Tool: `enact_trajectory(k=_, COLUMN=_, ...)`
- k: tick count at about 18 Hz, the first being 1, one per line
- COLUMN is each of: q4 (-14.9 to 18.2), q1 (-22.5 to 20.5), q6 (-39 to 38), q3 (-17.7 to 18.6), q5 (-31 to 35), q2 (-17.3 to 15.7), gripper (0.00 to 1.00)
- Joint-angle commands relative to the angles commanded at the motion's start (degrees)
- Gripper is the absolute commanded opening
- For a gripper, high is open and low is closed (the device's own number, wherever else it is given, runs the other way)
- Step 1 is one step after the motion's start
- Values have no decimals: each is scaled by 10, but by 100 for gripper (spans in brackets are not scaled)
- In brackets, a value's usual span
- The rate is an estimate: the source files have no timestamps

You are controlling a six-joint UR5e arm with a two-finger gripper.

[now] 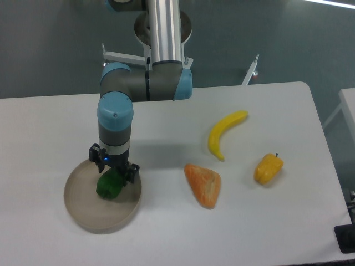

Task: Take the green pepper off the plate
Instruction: 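Close the gripper on the green pepper, then lift the green pepper off the plate and carry it toward the orange wedge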

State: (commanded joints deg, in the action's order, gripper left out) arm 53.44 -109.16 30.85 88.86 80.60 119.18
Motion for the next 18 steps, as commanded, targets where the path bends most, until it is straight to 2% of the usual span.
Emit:
enact_trajectory(k=2, q4=0, q1=0, q6=4, q3=-1, q5=0, q2=0, gripper=44)
enact_trajectory(k=8, q4=1, q1=0, q6=12, q3=-11, q5=2, q2=-5, gripper=41)
enact_trajectory(k=11, q4=9, q1=-5, q6=25, q3=-36, q5=10, q2=-11, gripper=41)
enact_trajectory(k=13, q4=13, q1=-25, q6=46, q3=-51, q5=13, q2=-22, gripper=41)
enact_trajectory(k=15, q4=32, q1=-54, q6=86, q3=-53, q5=13, q2=-40, gripper=41)
enact_trajectory(k=18, q4=82, q1=-102, q6=159, q3=-57, q5=14, q2=-65, gripper=41)
